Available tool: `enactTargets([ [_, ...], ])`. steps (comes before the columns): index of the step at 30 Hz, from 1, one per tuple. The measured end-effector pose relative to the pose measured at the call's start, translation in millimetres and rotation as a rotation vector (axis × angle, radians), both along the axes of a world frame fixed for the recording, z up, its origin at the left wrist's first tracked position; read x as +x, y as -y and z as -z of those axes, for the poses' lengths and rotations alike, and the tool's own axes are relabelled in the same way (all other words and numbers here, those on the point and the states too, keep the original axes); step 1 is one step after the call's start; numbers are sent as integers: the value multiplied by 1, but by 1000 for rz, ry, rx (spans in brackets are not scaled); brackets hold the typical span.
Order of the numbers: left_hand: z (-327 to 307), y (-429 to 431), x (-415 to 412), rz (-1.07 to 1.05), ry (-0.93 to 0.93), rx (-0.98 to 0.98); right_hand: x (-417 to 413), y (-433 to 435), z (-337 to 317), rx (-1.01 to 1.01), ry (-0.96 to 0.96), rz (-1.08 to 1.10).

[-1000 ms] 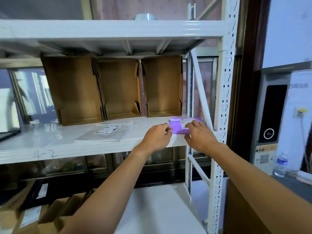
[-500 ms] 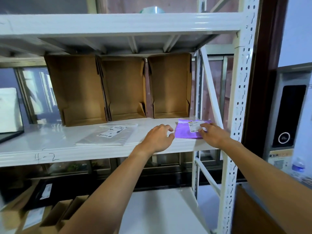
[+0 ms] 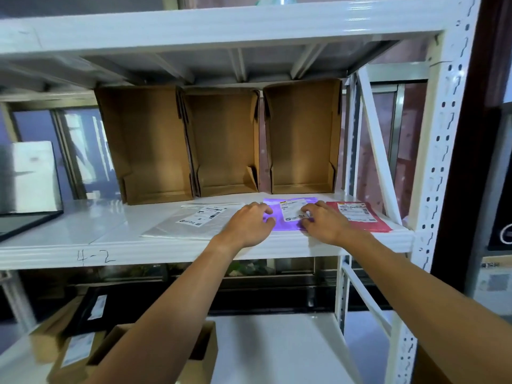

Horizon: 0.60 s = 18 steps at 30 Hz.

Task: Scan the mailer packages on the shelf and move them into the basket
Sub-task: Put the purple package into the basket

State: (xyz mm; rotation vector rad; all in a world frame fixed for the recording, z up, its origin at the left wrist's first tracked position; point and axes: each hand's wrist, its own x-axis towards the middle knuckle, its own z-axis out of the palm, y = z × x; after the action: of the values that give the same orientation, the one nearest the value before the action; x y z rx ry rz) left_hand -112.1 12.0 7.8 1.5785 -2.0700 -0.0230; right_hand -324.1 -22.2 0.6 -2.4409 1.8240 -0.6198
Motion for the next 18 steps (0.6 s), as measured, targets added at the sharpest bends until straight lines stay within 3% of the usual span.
enactTargets([
  [10, 4, 19, 32, -114, -15, 52, 41, 0, -7, -71, -13, -155],
  [18, 5, 32, 28, -146, 108, -35, 50, 14, -10, -90, -51, -70],
])
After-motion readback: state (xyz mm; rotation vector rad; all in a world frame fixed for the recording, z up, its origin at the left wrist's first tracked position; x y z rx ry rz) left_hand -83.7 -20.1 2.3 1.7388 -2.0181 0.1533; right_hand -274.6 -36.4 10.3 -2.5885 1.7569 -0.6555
